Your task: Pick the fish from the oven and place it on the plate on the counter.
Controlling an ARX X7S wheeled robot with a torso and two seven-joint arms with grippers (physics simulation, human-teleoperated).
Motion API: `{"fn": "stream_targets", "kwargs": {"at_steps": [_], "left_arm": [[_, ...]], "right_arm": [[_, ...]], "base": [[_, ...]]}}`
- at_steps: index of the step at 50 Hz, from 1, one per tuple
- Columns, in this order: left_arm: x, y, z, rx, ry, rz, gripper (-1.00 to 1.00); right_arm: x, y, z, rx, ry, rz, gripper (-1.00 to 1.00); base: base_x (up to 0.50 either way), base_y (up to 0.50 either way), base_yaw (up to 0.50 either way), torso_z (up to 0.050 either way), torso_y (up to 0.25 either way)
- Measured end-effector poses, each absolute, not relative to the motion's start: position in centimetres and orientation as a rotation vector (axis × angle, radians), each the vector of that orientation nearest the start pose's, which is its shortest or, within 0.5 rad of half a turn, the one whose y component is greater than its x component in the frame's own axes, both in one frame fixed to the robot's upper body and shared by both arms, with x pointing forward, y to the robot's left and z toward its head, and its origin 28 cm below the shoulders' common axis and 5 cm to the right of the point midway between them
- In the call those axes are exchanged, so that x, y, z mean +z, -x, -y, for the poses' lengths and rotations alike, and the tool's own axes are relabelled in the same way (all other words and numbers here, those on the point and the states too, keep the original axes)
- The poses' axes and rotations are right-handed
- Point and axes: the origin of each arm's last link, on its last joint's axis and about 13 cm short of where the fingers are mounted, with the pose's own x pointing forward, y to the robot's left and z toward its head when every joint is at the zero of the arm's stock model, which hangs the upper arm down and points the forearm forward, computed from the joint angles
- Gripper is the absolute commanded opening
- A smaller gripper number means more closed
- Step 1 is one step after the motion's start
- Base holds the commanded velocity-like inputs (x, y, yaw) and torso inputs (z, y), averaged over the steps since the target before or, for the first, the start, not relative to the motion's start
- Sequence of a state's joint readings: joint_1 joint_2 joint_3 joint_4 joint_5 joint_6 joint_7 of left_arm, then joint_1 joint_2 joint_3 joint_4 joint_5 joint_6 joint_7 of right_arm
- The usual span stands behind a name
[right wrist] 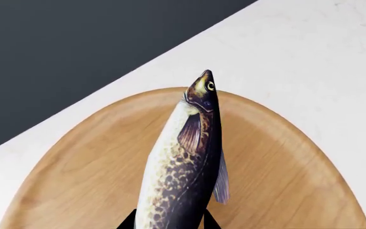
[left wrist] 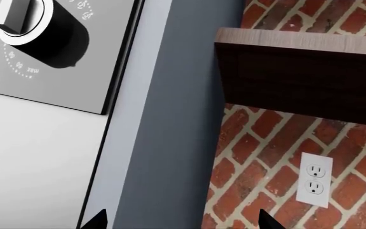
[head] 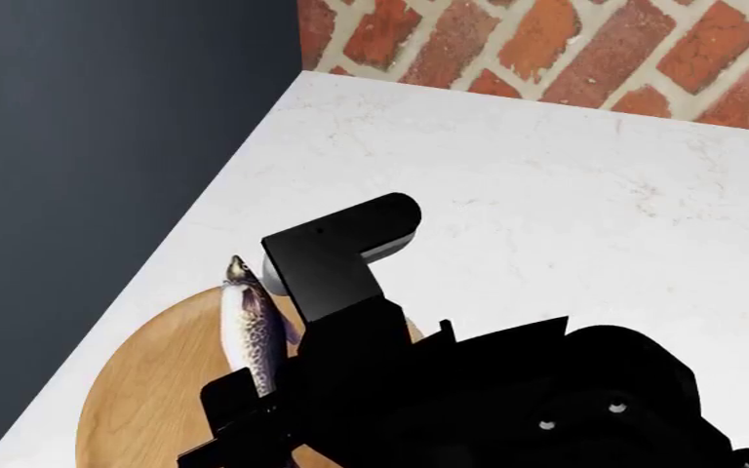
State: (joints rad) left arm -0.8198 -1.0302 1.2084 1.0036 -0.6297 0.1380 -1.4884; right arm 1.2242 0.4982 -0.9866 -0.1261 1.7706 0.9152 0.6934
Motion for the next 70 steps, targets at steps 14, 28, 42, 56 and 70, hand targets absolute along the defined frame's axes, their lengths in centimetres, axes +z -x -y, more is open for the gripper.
{"fn": "stream_targets", "kwargs": {"at_steps": [14,28,42,56,70], "left_arm": [[21.1,-13.4,-19.3,0.046,0.222,0.517,1.0],[21.2,-13.3,-19.3,0.045,0.223,0.518,1.0],[21.3,-13.3,-19.3,0.042,0.221,0.521,1.0],[21.5,-13.1,-19.2,0.04,0.215,0.529,1.0],[22.1,-13.0,-19.1,0.03,0.203,0.544,1.0]], "right_arm": [[22.5,-26.7,4.5,0.631,0.139,-0.599,1.0],[22.7,-26.7,4.5,0.634,0.141,-0.595,1.0],[23.6,-26.7,4.6,0.637,0.134,-0.571,1.0],[27.4,-26.3,5.0,0.633,0.12,-0.444,1.0],[34.4,-23.3,6.2,0.578,0.103,-0.085,1.0]], "base": [[0.0,0.0,0.0,0.0,0.0],[0.0,0.0,0.0,0.0,0.0],[0.0,0.0,0.0,0.0,0.0],[0.0,0.0,0.0,0.0,0.0],[0.0,0.0,0.0,0.0,0.0]]}}
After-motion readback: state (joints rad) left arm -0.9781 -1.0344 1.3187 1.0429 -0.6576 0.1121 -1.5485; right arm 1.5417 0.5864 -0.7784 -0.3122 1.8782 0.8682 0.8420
